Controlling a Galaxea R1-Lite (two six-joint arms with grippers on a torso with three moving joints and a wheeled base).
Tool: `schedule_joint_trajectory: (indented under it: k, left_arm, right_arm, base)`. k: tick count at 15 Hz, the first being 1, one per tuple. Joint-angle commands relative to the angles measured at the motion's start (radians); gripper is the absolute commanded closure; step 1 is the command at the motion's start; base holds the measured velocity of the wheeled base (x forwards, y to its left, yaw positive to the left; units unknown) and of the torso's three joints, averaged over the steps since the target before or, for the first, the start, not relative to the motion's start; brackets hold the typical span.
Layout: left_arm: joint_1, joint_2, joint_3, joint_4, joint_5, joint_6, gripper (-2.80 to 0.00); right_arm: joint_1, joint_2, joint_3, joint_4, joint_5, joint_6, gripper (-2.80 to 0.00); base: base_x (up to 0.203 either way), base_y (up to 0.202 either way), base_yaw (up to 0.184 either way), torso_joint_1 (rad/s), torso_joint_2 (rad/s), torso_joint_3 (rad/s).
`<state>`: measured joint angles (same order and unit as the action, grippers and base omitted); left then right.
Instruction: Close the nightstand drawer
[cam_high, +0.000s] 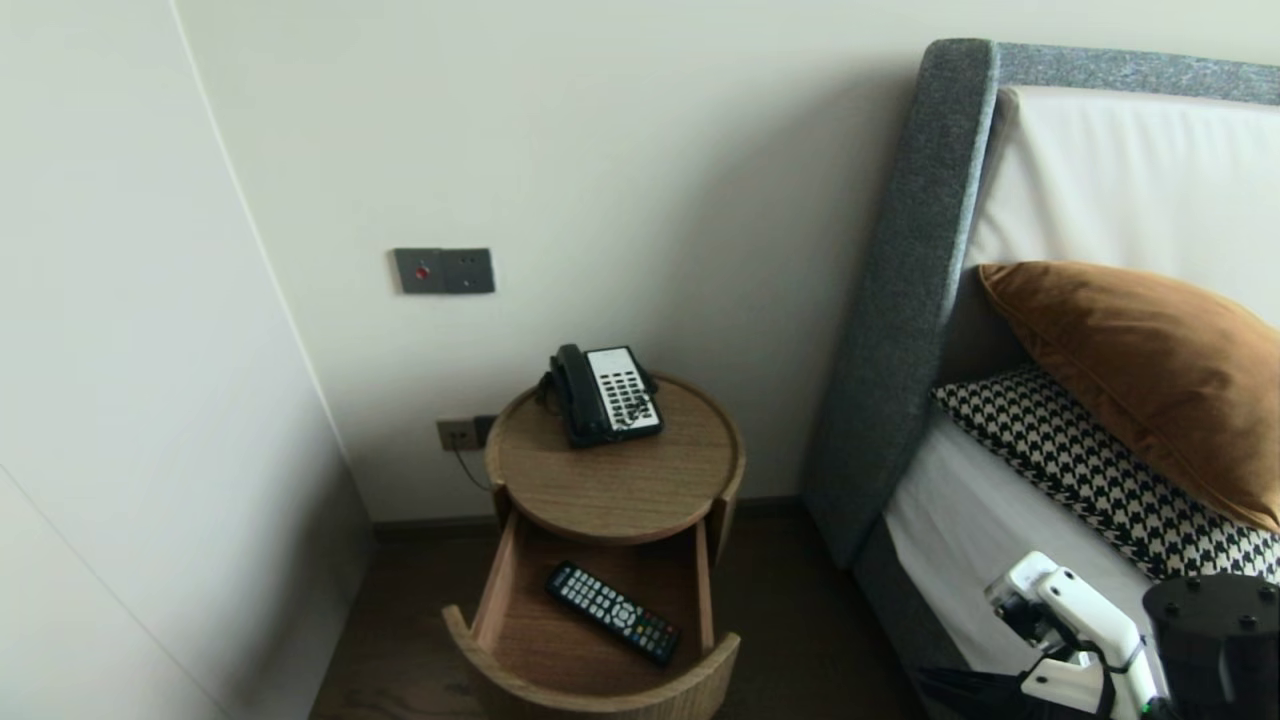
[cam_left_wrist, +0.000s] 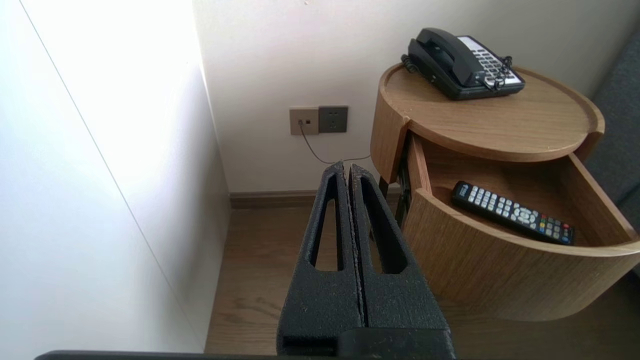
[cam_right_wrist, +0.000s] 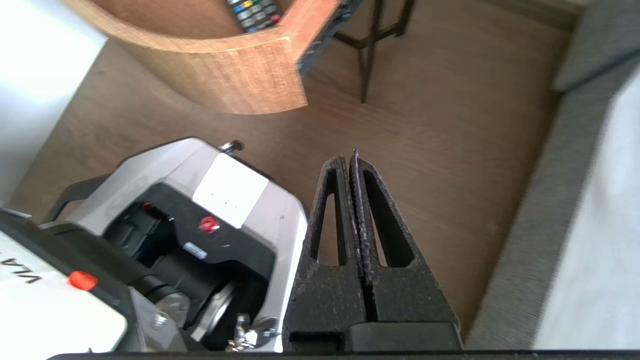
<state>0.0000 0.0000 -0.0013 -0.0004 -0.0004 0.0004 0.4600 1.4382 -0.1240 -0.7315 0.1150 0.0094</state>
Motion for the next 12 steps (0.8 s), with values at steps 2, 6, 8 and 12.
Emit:
schedule_joint_trajectory:
  k: [2, 6, 8, 12]
  left_arm:
    - [0.0, 0.0, 0.0, 0.0, 0.0, 0.0, 0.0]
    - [0.0, -0.001, 0.0, -0.001, 0.0, 0.0, 0.0]
    - [0.0, 0.0, 0.001, 0.0, 0.0, 0.0, 0.0]
    - [0.0, -0.001, 0.0, 0.0, 0.0, 0.0, 0.0]
  right_arm:
    - [0.034, 0.126, 0.001, -0.082, -0.003, 0.019, 0.0]
    - [0.086, 0.279, -0.002, -0.27, -0.025, 0.068, 0.0]
    - [0.115, 0.337, -0.015, -0.31, -0.03, 0.098, 0.0]
    - [0.151, 0.461, -0.023, -0.388, -0.031, 0.129, 0.0]
  base:
    - [0.0, 0.0, 0.0, 0.0, 0.0, 0.0]
    - [0.0, 0.0, 0.0, 0.0, 0.0, 0.0]
    - [0.0, 0.0, 0.0, 0.0, 0.0, 0.0]
    - [0.0, 0.0, 0.0, 0.0, 0.0, 0.0]
